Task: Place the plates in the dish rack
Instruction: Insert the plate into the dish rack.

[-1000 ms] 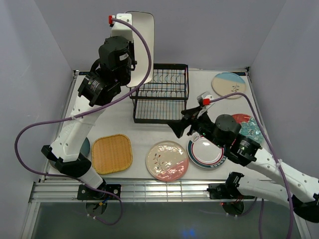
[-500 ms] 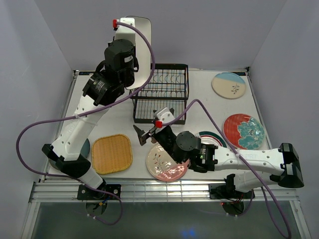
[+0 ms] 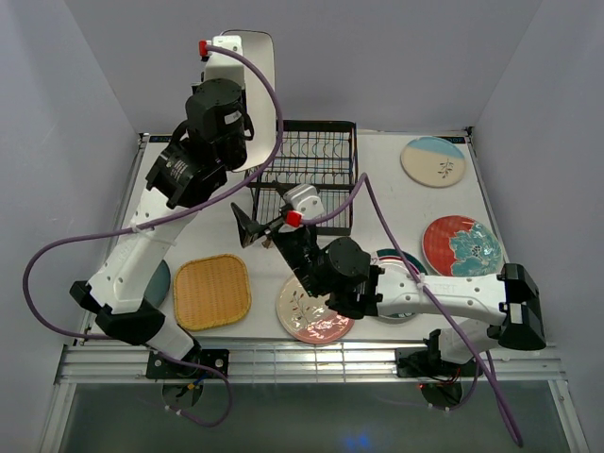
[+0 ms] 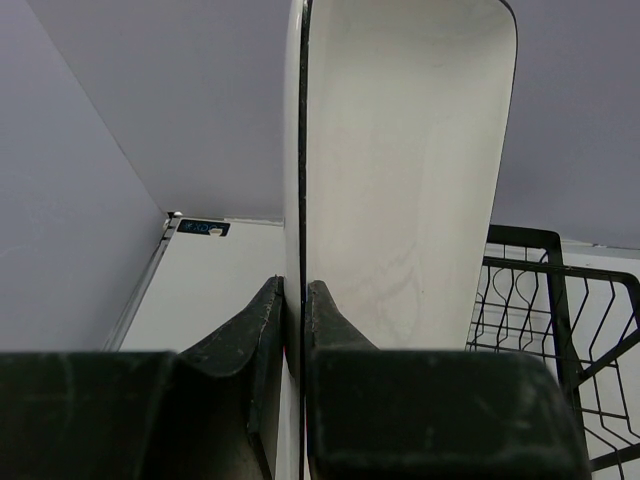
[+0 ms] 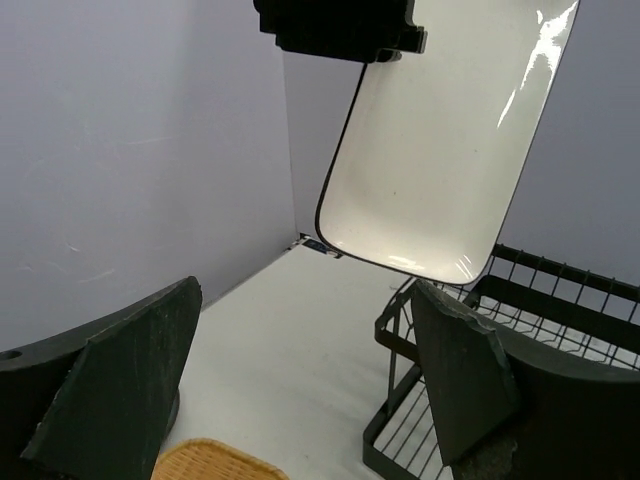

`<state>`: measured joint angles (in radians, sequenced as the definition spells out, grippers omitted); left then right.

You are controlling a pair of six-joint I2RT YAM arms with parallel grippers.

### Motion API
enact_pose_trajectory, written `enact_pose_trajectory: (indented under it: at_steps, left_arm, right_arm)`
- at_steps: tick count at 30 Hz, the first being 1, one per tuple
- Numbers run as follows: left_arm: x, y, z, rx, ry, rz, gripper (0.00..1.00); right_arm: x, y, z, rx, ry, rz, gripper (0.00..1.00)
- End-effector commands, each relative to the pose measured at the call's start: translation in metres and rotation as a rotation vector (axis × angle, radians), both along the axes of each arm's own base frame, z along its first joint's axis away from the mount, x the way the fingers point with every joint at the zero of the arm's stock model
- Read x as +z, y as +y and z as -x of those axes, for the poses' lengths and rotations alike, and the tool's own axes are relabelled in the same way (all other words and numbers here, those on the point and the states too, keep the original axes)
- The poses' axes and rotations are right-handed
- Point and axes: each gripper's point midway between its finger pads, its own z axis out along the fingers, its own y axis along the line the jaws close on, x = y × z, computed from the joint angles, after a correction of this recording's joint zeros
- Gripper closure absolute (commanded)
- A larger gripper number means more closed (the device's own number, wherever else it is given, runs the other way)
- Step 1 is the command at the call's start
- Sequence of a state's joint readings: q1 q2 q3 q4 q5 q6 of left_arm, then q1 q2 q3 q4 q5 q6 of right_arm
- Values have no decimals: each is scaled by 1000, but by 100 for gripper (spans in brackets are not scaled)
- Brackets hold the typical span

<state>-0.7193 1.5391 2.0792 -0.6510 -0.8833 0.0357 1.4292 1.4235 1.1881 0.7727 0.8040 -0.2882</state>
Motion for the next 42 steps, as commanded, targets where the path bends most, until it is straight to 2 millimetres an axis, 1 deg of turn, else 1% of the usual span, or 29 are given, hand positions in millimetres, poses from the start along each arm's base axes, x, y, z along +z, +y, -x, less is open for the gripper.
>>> enact_pose_trajectory:
  at_steps: [1,3,4,6,10,11,12,14,16,17,19,20,21,23,25,26,28,33,38,39,42]
  left_arm:
    - [68,29,32,20,-209,209,100]
    - [67,30,33,19,-209,208,100]
    - [68,30,33,19,-210,210,100]
    - [67,30,34,16,-209,209,100]
    - [69,32,35,19,-213,212,100]
    - [69,32,35,19,-212,211,100]
    - [69,32,35,22,-212,211,100]
    - [70,34,37,23,-214,213,100]
    - [70,36,39,28,-216,215,100]
    - [70,35,38,27,-221,244,100]
    - [70,38,41,34,-223,253,100]
    - [70,39,42,35,-224,254,100]
    - [70,39,42,35,-225,256,100]
    - [69,40,43,31,-224,256,100]
    - [68,40,43,29,-222,256,100]
    - [67,40,43,29,-220,255,100]
    - [66,41,44,32,-218,254,100]
    - [66,42,44,38,-219,255,100]
    - [62,42,42,52,-213,256,100]
    - [62,42,42,51,-212,255,100]
    - [61,42,41,51,-210,253,100]
  right_arm:
    - [47,-6,-6,28,-5,-153,9]
    - [45,1,-16,60,14,-154,9]
    - [50,1,-18,72,16,-167,9]
    - [50,5,-26,72,14,-165,10]
    - [49,17,-35,85,-1,-157,11]
    - [44,24,-37,91,-1,-147,12]
    - [47,25,-40,97,-8,-153,14]
    - [42,34,-45,95,-16,-148,15]
    - [42,39,-48,96,-39,-148,16]
    - [40,41,-50,84,-57,-149,19]
    - [37,43,-54,63,-69,-150,19]
    - [31,48,-56,58,-73,-136,19]
    - [34,48,-59,52,-79,-145,19]
    - [29,54,-62,49,-77,-139,19]
    - [31,53,-66,35,-80,-153,19]
    - [28,54,-67,29,-82,-152,20]
    - [31,52,-68,12,-97,-166,20]
    - [31,55,-73,-27,-115,-150,21]
    - [28,56,-73,-24,-120,-131,21]
    - [32,56,-73,-26,-124,-133,21]
    - [33,58,-75,-38,-144,-113,22]
